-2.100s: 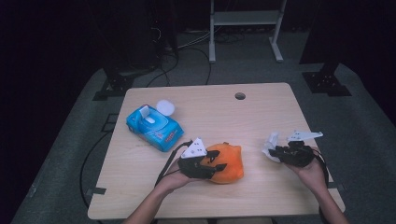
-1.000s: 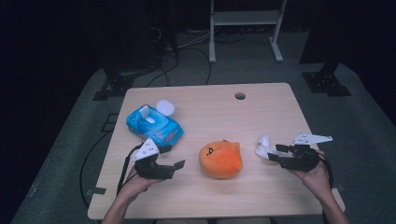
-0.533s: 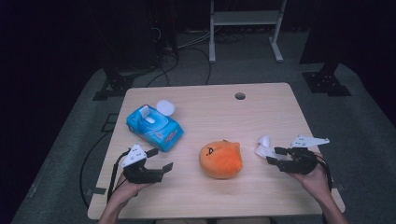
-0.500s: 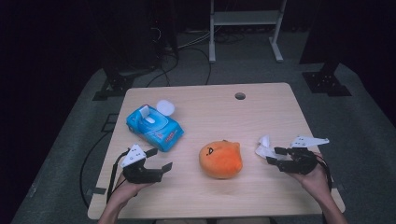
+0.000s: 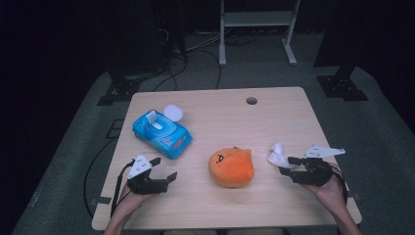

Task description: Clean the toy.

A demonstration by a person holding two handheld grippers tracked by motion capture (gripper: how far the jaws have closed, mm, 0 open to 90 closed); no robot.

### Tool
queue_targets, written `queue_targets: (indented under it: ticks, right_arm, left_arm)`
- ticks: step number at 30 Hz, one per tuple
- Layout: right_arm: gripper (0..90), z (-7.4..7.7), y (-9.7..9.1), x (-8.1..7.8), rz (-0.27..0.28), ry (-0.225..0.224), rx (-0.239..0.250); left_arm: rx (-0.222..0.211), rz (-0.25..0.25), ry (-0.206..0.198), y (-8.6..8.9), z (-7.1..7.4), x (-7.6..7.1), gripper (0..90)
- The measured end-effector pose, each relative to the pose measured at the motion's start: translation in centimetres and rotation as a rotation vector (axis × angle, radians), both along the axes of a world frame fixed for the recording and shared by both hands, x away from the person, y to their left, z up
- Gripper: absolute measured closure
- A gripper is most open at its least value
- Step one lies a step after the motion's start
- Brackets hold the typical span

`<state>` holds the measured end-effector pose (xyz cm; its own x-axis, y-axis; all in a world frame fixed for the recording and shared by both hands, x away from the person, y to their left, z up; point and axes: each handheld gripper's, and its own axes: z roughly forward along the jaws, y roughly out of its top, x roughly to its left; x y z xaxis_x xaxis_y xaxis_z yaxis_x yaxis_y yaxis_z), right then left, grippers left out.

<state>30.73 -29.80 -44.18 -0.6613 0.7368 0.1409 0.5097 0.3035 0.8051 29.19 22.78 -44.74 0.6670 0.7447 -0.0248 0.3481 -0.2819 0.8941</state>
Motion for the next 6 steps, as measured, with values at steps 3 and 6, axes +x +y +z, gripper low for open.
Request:
queue_targets:
  ticks: [3,6]
  right_arm:
    - [39.5,-0.09,0.02,-0.14,-0.004,-0.003,0.005]
    - [39.4,0.0,-0.16,-0.31,-0.015,-0.023,0.024]
  left_arm:
    - [-0.024,0.002,0.003,-0.03,-0.09,0.02,14.3]
    - [-0.036,0.003,0.004,-0.17,-0.05,0.14,12.9]
